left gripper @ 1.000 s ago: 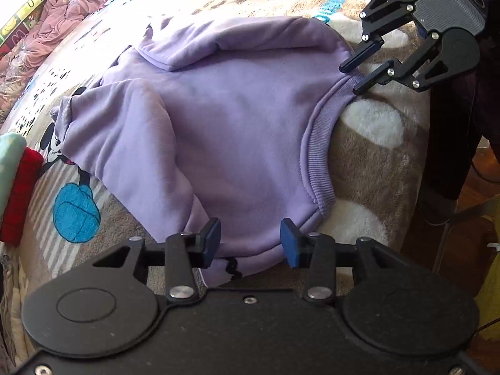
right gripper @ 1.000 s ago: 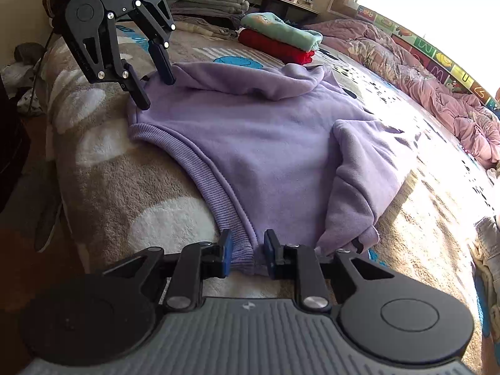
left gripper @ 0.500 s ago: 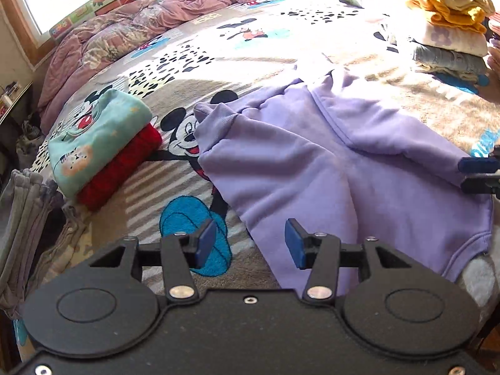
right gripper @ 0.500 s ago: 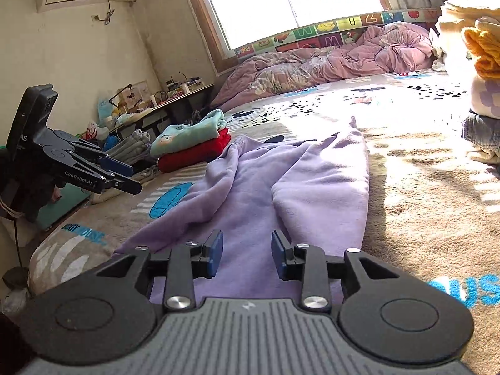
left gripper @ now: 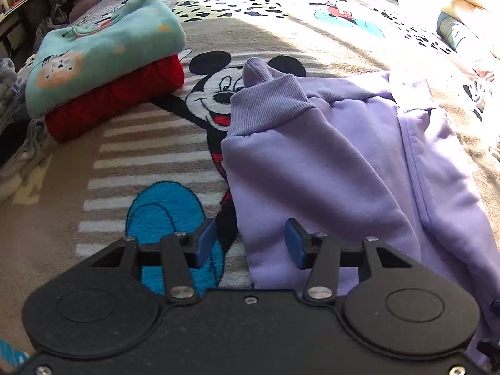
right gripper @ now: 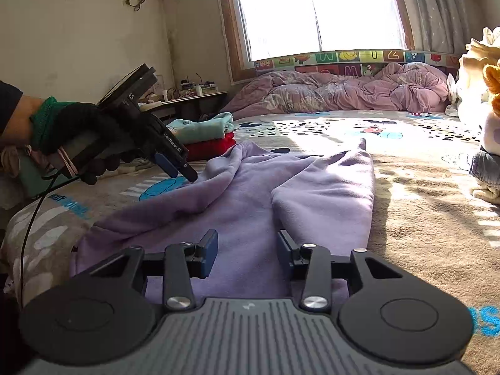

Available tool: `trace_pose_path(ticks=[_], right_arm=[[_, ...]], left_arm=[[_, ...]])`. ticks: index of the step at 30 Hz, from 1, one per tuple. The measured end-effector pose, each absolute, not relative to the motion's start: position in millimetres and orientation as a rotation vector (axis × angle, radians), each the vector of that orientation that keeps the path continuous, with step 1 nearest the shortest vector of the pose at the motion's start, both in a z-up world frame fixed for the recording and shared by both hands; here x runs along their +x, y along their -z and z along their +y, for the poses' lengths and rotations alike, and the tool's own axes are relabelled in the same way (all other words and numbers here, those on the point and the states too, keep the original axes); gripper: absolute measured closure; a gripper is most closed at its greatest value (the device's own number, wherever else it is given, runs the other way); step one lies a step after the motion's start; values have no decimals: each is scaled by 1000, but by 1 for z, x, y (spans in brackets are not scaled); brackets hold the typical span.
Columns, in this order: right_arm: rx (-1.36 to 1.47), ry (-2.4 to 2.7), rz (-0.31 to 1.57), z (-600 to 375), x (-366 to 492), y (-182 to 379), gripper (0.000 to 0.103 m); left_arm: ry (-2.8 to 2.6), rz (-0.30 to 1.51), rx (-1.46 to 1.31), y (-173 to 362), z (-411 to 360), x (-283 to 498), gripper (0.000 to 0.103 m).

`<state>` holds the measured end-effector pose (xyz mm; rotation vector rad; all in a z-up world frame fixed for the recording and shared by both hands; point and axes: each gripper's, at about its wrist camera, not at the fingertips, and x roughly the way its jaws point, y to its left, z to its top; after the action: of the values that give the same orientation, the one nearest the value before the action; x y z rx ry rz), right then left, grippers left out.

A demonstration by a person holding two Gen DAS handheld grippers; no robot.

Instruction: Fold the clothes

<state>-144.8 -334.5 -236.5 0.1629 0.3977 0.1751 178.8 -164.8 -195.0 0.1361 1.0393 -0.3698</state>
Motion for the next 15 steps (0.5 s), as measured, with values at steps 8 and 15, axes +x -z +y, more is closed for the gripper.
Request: trace_pose_path(ticks=[8,15], right_arm=[[204,-194,416,-340,-141,243,61],[202,-184,415,-338,-140,244,61]], left_arm=[[355,1073,-13,198,-169,200,84],[389,997,108,178,-173,186,99]])
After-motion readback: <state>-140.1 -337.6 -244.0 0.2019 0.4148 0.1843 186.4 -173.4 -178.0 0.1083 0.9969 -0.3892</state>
